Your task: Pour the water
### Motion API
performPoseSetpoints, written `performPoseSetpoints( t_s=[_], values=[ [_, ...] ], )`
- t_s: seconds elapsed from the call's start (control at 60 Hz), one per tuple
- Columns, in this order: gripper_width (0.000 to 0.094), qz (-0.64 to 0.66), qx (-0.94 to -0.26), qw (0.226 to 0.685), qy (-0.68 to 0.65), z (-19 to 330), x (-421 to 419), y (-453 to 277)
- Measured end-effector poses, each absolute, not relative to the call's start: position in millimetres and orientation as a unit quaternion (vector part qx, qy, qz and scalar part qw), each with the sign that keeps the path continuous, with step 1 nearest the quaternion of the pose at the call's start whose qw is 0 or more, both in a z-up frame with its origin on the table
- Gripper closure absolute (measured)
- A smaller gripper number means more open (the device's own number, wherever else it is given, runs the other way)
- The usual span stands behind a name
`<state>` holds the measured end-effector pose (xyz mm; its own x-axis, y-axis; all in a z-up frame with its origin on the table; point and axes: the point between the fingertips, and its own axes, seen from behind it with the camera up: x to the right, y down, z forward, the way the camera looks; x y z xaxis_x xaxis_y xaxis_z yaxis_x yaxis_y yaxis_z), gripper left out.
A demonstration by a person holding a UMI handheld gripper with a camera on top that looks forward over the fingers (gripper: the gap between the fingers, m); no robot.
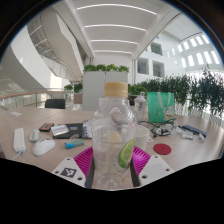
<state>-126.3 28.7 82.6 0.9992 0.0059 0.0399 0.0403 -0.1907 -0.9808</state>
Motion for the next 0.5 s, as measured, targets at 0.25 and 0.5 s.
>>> performPoseSetpoints(
  t_s=[0.25, 0.5],
  values=[
    [0.0529, 0.052, -0.802, 0.595, -0.003, 76, -143, 52],
    [0.0528, 0.411, -0.74, 0.475, 0.243, 155, -210, 77]
  ],
)
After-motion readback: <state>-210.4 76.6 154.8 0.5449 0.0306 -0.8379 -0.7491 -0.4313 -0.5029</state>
